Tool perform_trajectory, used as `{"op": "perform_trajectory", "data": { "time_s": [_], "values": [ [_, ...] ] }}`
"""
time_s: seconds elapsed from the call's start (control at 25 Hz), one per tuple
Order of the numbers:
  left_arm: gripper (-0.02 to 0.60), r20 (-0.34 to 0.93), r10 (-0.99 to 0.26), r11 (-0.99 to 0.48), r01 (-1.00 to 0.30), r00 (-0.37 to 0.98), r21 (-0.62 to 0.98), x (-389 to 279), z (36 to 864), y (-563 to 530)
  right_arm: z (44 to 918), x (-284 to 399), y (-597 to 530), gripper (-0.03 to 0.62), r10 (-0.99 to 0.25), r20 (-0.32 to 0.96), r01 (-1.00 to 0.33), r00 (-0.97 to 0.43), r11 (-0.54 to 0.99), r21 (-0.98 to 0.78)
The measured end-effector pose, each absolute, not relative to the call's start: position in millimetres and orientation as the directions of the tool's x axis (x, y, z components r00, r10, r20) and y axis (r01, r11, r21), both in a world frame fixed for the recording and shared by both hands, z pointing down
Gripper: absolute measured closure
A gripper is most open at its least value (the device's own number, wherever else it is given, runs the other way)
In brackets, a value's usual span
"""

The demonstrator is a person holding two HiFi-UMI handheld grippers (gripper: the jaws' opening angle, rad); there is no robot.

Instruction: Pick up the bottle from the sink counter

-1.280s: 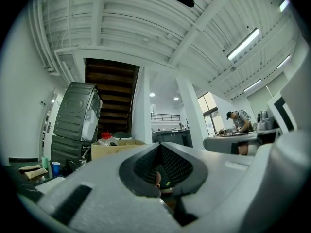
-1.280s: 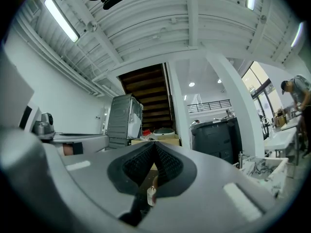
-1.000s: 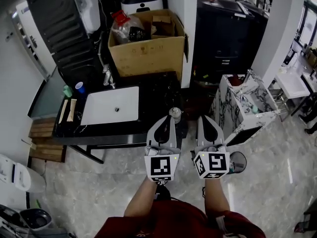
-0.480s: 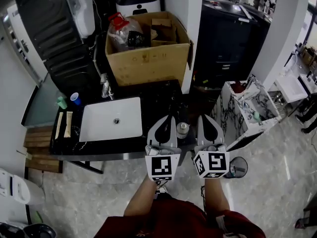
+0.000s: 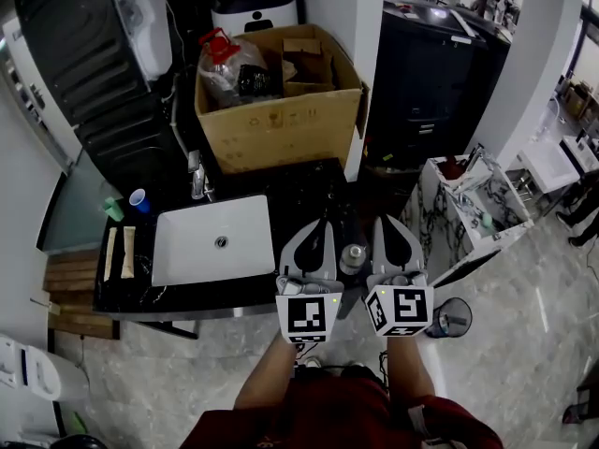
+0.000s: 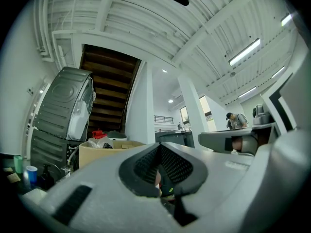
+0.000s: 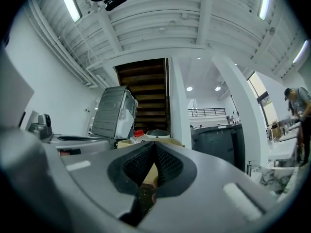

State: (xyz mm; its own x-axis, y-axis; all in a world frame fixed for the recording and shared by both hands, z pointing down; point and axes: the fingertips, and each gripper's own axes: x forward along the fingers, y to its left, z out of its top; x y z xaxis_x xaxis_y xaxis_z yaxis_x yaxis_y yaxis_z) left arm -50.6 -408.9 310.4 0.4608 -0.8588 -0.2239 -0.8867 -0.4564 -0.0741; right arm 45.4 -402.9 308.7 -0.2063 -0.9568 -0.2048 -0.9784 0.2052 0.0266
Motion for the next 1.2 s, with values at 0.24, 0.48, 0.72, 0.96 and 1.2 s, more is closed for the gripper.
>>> {"op": "perform_trajectory", "data": {
  "time_s": [0.24,0.48,0.72,0.96,1.2],
  "values": [
    [0.581,-0.229,-0.865,-0.443,-0.894,0.447,-0.072,-44.2,309.5,-426.2,309.1,52.2,-422.7,0.594,-0.953,-0.201,-0.974,-0.226,0.225,0.029],
    [0.580,-0.219,-0.877,-0.422,-0.903,0.429,-0.079,-32.3,309.5,-443.7,308.2,63.5,-439.7,0.594,-0.946,-0.205,-0.968,-0.250,0.249,0.028],
    [0.580,-0.206,-0.885,-0.408,-0.909,0.417,-0.088,-24.1,310.0,-453.4,309.3,72.7,-451.5,0.594,-0.942,-0.209,-0.964,-0.263,0.265,0.018],
    [0.580,-0.223,-0.888,-0.393,-0.916,0.402,-0.086,-18.8,306.2,-457.7,310.1,76.9,-455.3,0.594,-0.933,-0.216,-0.956,-0.287,0.292,0.007],
    [0.580,-0.194,-0.892,-0.400,-0.913,0.408,-0.080,-12.5,317.4,-453.8,319.4,79.6,-457.3,0.594,-0.935,-0.195,-0.953,-0.296,0.301,0.000]
  ]
}}
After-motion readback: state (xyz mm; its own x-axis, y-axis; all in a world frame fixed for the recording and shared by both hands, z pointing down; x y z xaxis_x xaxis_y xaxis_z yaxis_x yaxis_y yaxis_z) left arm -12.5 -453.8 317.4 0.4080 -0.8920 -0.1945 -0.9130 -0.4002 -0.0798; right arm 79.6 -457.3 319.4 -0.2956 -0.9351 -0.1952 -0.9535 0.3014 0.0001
